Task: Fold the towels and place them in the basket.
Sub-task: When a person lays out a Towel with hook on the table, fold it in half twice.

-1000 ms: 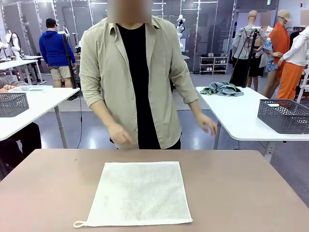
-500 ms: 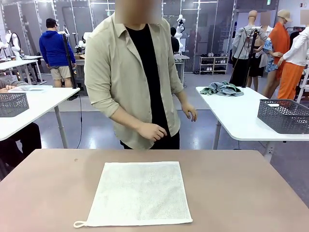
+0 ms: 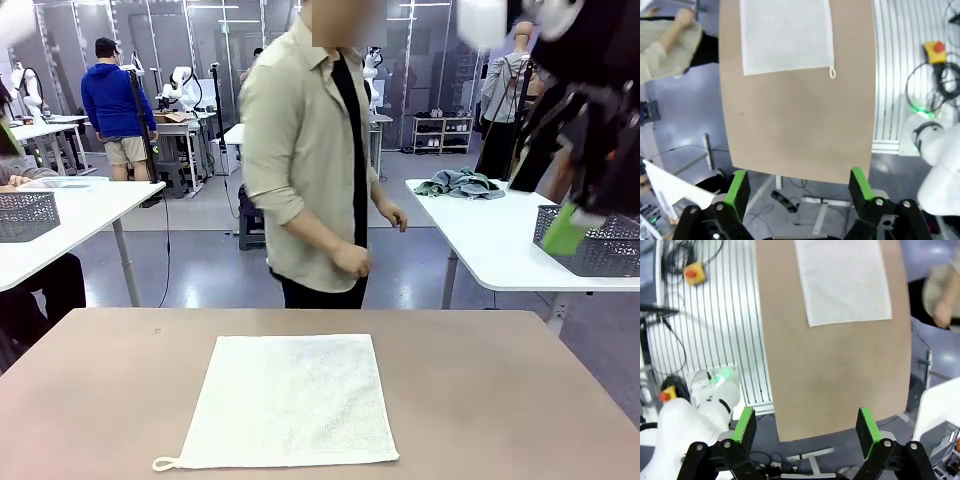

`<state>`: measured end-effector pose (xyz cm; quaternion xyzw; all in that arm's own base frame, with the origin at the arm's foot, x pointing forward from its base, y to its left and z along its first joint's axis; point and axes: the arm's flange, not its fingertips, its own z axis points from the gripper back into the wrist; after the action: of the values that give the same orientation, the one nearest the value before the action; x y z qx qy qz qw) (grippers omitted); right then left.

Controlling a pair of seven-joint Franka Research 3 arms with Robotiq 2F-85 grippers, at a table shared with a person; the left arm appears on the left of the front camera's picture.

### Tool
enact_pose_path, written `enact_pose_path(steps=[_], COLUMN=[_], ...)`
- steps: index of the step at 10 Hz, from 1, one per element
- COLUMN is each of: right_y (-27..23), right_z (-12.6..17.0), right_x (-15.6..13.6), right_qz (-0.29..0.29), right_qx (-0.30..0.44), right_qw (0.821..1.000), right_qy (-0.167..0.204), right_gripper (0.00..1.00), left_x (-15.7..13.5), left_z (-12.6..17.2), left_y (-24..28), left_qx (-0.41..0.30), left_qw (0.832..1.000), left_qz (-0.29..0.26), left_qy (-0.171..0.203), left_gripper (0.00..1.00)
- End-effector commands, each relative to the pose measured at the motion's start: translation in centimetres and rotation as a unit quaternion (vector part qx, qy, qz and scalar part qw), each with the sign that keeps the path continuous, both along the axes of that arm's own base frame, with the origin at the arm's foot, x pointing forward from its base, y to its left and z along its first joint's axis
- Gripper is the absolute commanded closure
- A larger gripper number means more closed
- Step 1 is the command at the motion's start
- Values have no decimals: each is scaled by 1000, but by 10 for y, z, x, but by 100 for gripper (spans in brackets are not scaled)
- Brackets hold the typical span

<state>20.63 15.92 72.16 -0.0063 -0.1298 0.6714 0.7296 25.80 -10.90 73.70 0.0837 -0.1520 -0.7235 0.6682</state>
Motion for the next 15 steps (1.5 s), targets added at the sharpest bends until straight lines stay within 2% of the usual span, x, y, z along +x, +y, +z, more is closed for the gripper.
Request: enact_pose_path(steps=[1, 3, 5, 6, 11, 12, 15], right_y=[4, 10, 10, 12, 13, 24, 54], right_z=[-21, -30, -31, -34, -34, -47, -99], right_x=[8, 11, 16, 11, 12, 21, 44], right_qz=[36, 43, 25, 33, 32, 29, 22], right_qx=[-29, -30, -28, -30, -31, -39, -24], right_qw=[999, 999, 999, 999, 999, 998, 999], right_qy=[-6, 13, 28, 22, 23, 38, 39], right_gripper=[0, 0, 0, 0, 0, 0, 0], left_x=[-1, -3, -3, 1, 1, 6, 23], left_z=[-28, -43, -40, -41, -42, -57, -114], left_y=[1, -3, -2, -5, -5, -20, -62], left_qx=[29, 30, 39, 27, 29, 25, 12], left_qw=[999, 999, 999, 1000, 1000, 999, 998], left_qz=[-14, -14, 5, -13, -13, 37, 59], left_qy=[-13, -17, -20, 3, 1, 6, 26], left_gripper=[0, 0, 0, 0, 0, 0, 0])
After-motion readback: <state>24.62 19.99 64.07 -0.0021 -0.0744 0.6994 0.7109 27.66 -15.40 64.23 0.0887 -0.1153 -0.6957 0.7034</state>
